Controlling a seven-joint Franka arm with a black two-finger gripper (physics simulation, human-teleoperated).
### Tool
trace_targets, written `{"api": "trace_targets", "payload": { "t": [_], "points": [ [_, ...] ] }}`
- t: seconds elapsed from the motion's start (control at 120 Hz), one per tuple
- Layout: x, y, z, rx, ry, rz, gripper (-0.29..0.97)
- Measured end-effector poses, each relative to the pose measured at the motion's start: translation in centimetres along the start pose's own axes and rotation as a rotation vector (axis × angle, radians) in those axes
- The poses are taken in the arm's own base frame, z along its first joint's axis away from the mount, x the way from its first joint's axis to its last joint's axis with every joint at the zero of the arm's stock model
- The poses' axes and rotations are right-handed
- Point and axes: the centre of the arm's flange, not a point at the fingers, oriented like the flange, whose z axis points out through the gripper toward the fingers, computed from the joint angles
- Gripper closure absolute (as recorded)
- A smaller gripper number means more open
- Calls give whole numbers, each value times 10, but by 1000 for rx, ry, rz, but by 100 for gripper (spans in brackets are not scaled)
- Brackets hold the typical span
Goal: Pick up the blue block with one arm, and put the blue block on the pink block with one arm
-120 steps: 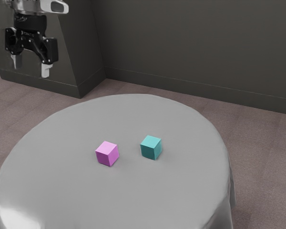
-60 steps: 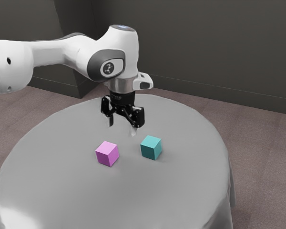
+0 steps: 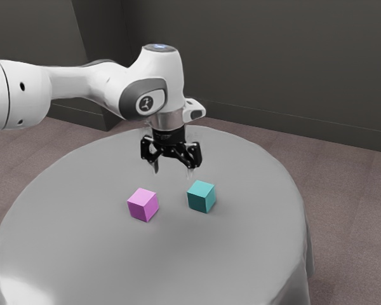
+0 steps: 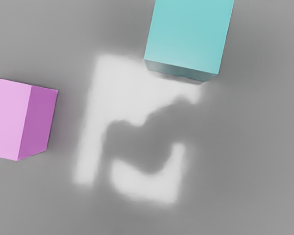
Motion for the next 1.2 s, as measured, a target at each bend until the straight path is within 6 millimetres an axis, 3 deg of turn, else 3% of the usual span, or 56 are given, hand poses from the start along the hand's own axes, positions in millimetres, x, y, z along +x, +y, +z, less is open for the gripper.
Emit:
{"api": "trace_targets", "payload": {
  "t": [0.217,0.517,0.592,0.958,1.2],
  "points": [
    [17,9,47,-18,111,9,0],
    [29,15,72,-43,238,70,0],
    [33,9,74,-55,238,46,0],
    [48,11,83,-60,155,-17,0],
    [65,19,106,-56,72,-19,0]
  ]
}}
